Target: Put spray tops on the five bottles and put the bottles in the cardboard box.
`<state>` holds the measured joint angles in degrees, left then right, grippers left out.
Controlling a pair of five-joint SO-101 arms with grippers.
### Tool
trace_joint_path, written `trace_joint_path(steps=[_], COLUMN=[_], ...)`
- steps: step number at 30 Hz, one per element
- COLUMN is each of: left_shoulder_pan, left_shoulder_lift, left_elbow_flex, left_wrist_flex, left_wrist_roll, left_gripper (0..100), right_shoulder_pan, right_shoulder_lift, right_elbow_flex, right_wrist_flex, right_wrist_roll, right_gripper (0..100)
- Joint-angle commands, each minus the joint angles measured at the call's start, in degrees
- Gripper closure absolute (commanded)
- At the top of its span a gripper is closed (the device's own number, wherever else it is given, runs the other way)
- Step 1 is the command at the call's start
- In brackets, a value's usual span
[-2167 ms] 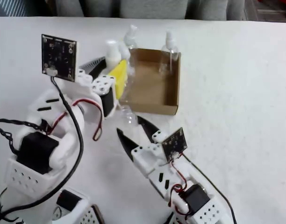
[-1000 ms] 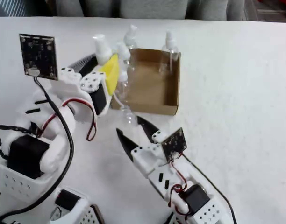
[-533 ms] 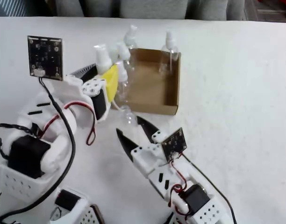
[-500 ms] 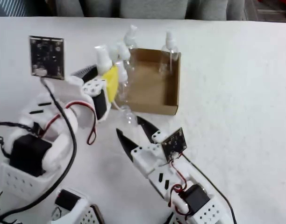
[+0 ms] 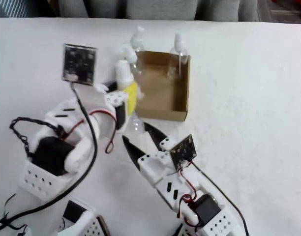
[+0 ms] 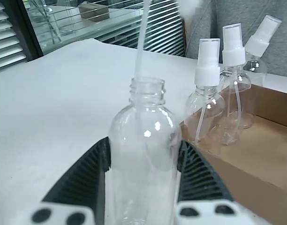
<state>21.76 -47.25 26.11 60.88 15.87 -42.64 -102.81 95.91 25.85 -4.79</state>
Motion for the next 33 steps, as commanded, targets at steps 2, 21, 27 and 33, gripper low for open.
trace_joint_path(steps=[2, 21, 27, 33], left_shoulder_pan=[2.24, 2.24, 2.59, 2.68], left_shoulder_lift=[-1.19, -14.2, -22.73, -23.43], left_elbow_flex=[1.32, 22.86, 33.41, 36.48], left_wrist_flex=[-1.67, -14.15, -19.08, -19.08], left_wrist_roll=[0.26, 0.26, 0.26, 0.26], left_gripper=[98, 98, 98, 98], right_shoulder_pan=[-0.22, -0.13, -0.13, -0.13], right_shoulder_lift=[-0.48, -0.48, -0.48, -0.48], right_elbow_flex=[0.88, 0.88, 0.88, 0.88], right_wrist_flex=[-1.54, -1.54, -1.54, -1.54], right_wrist_roll=[-0.09, -0.09, -0.09, -0.09], right_gripper=[98.3, 98.3, 98.3, 98.3])
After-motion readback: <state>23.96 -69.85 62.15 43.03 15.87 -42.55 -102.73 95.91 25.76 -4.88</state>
